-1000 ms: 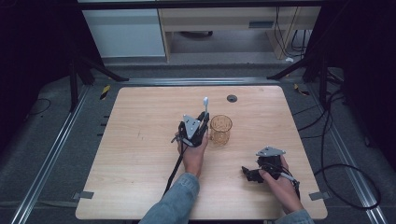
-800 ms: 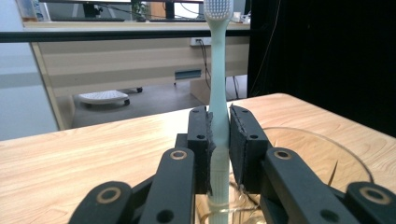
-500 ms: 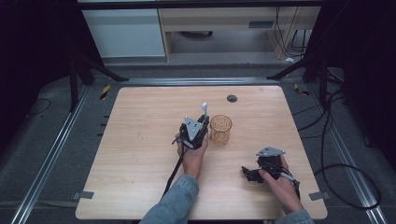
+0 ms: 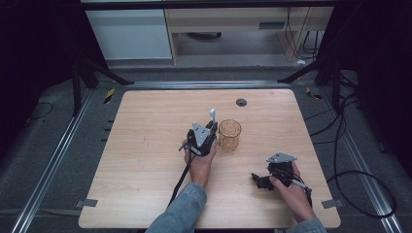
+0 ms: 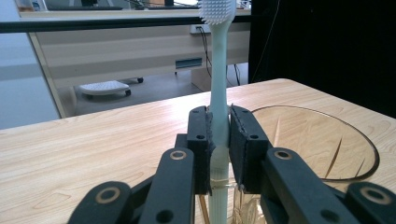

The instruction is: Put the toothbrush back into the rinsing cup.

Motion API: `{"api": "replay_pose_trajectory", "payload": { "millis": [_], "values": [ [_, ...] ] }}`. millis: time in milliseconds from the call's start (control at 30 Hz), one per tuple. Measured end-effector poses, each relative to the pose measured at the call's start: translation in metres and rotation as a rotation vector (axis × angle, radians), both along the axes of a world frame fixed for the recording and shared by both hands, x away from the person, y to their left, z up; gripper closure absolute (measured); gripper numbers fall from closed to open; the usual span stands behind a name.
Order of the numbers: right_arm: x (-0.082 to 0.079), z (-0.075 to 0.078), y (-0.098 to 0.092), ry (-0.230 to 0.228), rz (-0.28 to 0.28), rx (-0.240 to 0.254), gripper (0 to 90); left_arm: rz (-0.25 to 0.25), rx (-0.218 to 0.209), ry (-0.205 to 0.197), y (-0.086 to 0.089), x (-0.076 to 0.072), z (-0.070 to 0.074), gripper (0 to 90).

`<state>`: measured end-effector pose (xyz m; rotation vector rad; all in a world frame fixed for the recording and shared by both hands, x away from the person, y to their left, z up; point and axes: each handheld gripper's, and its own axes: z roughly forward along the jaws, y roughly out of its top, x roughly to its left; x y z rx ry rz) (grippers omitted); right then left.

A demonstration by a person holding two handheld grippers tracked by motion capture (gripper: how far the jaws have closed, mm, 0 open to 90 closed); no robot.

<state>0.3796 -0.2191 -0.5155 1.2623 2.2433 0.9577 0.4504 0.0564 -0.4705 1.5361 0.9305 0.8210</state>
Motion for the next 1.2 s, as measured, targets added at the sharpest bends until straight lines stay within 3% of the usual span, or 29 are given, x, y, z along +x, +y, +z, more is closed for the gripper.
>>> {"api": "replay_pose_trajectory", "payload": {
  "millis": [400,567,733,900,1200],
  "values": [
    [0.000,0.000,0.000,0.000,0.000,0.000,0.4,-0.001,-0.020,0.006,0.002,0.000,0.003,73.4],
    [0.000,0.000,0.000,-0.001,0.002,-0.001,0.4,0.003,-0.001,0.023,0.003,0.000,0.007,63.5],
    [0.000,0.000,0.001,0.005,-0.005,0.005,0.4,-0.009,-0.014,0.043,0.007,0.000,0.015,55.7],
    [0.000,0.000,0.001,0.005,-0.005,0.004,0.4,-0.042,-0.011,0.092,0.011,0.000,0.025,42.6],
    [0.000,0.000,0.001,0.005,-0.004,0.005,0.4,-0.074,-0.007,0.159,0.016,0.000,0.025,25.3]
  ]
}}
